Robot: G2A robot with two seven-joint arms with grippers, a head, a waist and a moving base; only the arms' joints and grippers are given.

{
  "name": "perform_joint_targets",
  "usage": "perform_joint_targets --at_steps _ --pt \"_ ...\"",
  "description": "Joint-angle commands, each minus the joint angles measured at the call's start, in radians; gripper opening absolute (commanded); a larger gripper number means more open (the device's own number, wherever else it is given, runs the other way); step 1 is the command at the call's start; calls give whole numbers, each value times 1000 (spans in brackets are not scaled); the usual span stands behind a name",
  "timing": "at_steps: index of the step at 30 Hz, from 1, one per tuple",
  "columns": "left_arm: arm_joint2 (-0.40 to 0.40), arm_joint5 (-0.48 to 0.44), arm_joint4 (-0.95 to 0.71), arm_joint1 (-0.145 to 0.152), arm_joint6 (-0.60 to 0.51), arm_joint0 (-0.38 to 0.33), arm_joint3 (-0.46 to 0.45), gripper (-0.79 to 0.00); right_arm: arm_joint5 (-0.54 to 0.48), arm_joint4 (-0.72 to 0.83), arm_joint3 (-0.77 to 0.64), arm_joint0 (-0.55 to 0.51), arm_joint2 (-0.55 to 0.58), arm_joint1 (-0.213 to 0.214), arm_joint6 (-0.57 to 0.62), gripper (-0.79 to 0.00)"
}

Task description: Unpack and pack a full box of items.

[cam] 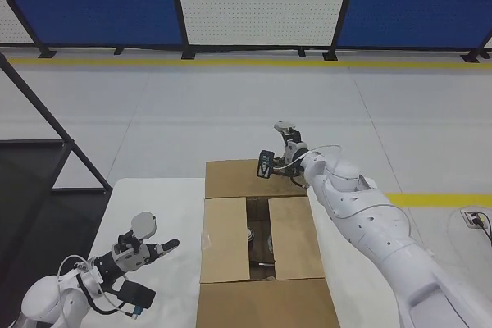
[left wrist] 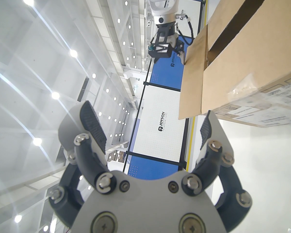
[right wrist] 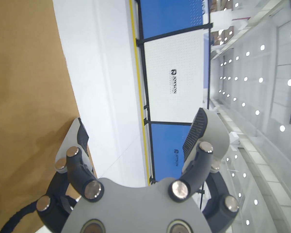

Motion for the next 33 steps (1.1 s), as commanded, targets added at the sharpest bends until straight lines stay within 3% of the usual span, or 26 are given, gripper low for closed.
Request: perform_joint_targets --at_steps 1,15,26,33 --pt "0 0 0 0 0 0 0 0 17 -29 -48 -19 21 29 -105 0" --pt "-21 -5 23 6 -3 27 -24 0 -79 -314 -474 -169 181 210 -554 0" --pt "-60 1 42 13 -21 25 -28 0 -76 -317 -481 -174 177 210 -556 0" --pt "-54 1 44 12 -40 33 -42 0 -39 -465 -562 -229 128 224 -630 0"
